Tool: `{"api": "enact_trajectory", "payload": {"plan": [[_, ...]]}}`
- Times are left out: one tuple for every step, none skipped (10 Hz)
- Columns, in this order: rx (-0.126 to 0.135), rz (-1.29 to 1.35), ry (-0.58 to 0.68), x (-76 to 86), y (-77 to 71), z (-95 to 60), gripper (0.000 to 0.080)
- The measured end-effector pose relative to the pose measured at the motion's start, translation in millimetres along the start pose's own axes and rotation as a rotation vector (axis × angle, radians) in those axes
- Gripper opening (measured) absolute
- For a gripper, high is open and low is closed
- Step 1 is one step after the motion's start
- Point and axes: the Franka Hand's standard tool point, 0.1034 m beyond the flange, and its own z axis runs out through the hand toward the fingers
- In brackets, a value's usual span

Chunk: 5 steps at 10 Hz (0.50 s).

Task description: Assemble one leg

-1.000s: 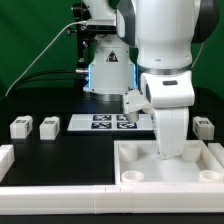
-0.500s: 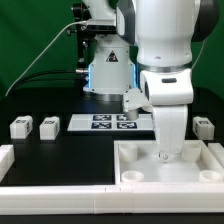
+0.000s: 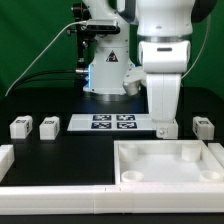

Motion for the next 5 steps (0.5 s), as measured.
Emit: {"api": "enact_trajectory", "payload": {"plan": [[-0.013,0.028,0.001,3.7,-0.3,-7.4,0.0649],[-0.031,0.086,0.006,8.4,1.2,-17.2,0.0649],[-0.041,0.154,0.010,7.5,-2.6,-18.9,0.0649],[-0.038,0.249,0.010,7.4,-7.1,-18.4,0.0649],[-0.045,0.310,0.017,7.8,-7.5,-16.1,0.0649]]}}
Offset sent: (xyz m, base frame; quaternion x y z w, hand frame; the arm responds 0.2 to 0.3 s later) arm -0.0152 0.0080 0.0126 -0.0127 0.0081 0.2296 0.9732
